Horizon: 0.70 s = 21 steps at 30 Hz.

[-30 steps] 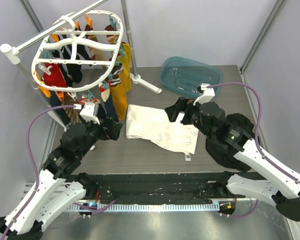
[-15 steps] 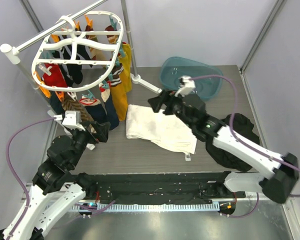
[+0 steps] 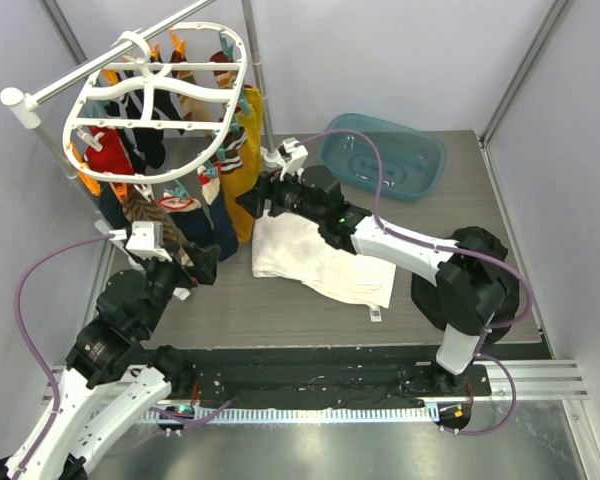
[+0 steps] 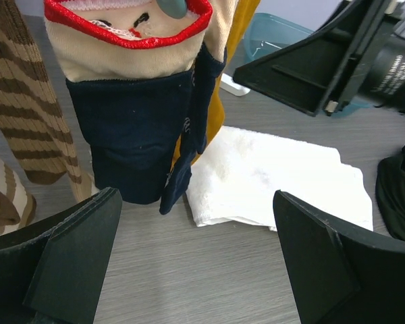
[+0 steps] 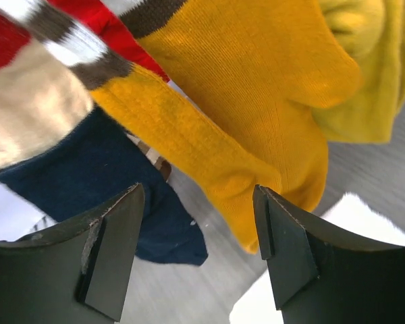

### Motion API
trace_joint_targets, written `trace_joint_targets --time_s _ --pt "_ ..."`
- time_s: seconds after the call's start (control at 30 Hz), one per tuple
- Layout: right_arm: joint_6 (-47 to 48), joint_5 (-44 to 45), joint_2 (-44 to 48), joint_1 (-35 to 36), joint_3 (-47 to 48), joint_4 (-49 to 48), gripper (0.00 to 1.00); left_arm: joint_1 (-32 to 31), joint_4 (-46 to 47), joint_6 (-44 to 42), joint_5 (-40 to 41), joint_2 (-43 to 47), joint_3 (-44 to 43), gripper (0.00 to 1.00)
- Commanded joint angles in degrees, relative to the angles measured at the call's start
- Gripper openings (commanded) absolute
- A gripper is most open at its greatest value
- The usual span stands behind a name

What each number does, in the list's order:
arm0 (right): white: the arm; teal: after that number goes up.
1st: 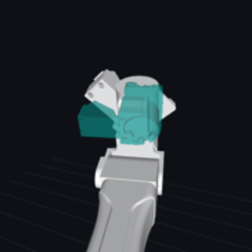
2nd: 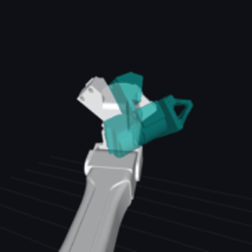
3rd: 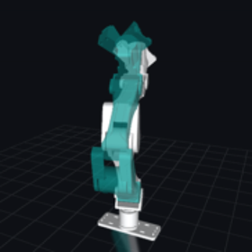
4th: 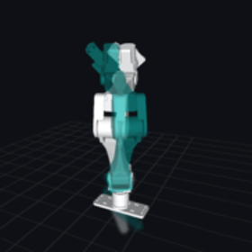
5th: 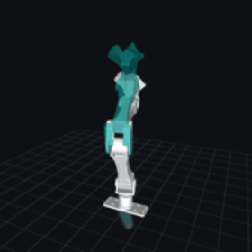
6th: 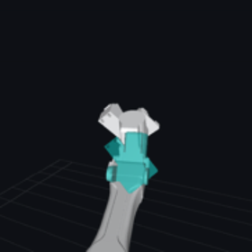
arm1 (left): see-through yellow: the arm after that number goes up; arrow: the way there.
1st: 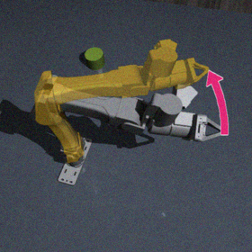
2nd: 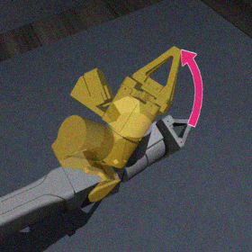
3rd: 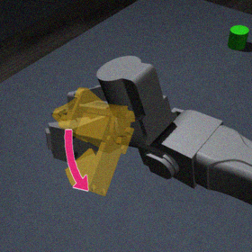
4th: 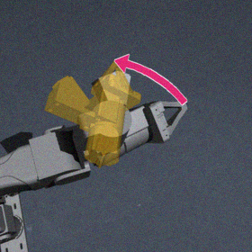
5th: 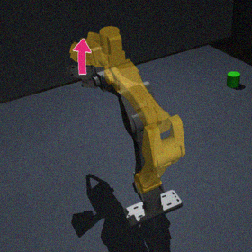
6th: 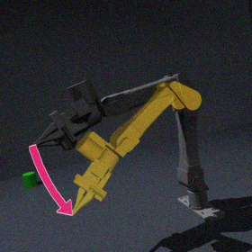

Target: Remove the socks clipped to the hanger

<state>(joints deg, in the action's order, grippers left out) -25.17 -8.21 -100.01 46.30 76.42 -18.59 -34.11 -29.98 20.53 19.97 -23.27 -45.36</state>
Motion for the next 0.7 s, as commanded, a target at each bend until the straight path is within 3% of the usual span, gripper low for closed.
trace_joint_targets --time_s 0.0,0.27,0.33,0.47,0.5,0.57,0.6,0.67 --pt "2.94 -3.56 -3.69 0.28 3.29 -10.15 0.73 -0.17 0.89 -0.23 0.86 -0.38 0.1 1.0" --pt "2.58 -3.57 -8.1 0.28 4.96 -13.49 0.73 -0.17 1.59 -0.5 -0.19 0.33 0.54 1.0" --pt "3.11 -3.22 -8.19 0.28 5.14 -13.32 0.69 -0.17 1.68 -0.5 -0.63 0.07 0.54 1.0" --pt "3.99 -2.6 -7.93 0.28 4.53 -13.58 0.39 -0.17 1.41 -0.58 -1.16 -0.64 0.19 1.0" --pt "4.16 -3.04 -7.66 0.28 4.18 -13.58 0.25 -0.26 1.24 -0.58 -1.24 -0.73 0.1 1.0" --pt "3.47 -4.53 -7.05 0.28 3.91 -13.67 0.06 -0.17 1.15 -0.5 -1.51 -0.99 -0.08 1.0" --pt "2.94 -4.8 -5.91 0.37 3.47 -13.58 0.01 -0.17 0.89 -0.5 -1.51 -1.17 -0.08 1.0" --pt "2.32 -5.24 -4.33 0.37 2.51 -13.84 0.01 -0.17 0.54 -0.58 -2.03 -1.6 -0.51 1.0"
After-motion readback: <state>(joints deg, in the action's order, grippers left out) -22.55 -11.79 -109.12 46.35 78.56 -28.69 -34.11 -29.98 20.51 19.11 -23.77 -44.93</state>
